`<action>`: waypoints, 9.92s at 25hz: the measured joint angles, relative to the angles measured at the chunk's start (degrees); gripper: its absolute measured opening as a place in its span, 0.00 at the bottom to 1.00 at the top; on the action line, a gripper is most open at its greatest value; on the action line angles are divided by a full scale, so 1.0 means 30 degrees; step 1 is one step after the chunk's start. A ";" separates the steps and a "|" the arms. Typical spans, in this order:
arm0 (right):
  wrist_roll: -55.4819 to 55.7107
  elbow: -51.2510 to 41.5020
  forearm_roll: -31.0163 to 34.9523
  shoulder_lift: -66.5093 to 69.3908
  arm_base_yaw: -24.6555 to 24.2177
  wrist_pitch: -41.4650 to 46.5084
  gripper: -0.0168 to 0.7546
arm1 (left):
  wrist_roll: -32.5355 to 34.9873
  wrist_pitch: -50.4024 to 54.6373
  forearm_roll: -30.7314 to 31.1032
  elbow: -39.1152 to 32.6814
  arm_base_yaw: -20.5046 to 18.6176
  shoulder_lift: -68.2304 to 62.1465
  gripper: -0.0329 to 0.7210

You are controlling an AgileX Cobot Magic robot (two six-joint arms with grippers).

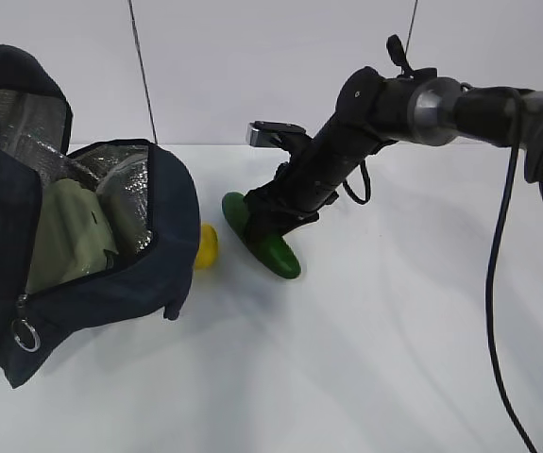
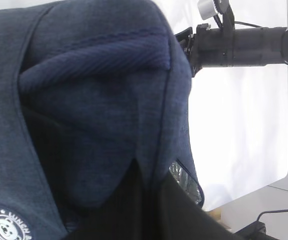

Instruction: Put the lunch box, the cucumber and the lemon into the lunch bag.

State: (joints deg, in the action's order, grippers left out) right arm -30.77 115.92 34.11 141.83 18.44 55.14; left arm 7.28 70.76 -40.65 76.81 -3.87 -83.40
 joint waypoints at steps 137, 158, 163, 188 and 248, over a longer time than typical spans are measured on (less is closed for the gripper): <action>0.2145 0.2585 -0.1040 -0.1281 0.1810 0.2207 0.73 | 0.0606 0.0147 0.2086 0.0668 -0.0840 -0.0583 0.04; 0.2341 0.3743 0.1271 0.1709 0.2248 0.0136 0.73 | 0.0564 0.0175 0.2091 0.0668 -0.0840 -0.0583 0.03; 0.2377 0.3818 0.0730 0.1877 0.2424 0.0136 0.73 | 0.0564 0.0175 0.2122 0.0668 -0.0840 -0.0583 0.03; 0.2595 0.3860 -0.0186 0.2146 0.2459 0.0431 0.68 | 0.0564 0.0175 0.2361 0.0668 -0.0840 -0.0583 0.03; 0.0644 0.6820 0.6267 -0.3006 0.4186 0.5244 0.54 | 0.0484 0.0175 -0.1200 0.0668 -0.0708 -0.0583 0.03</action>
State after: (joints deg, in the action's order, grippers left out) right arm -28.84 136.38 52.91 132.82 31.00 70.88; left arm 8.73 71.29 -44.25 78.82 -5.99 -85.15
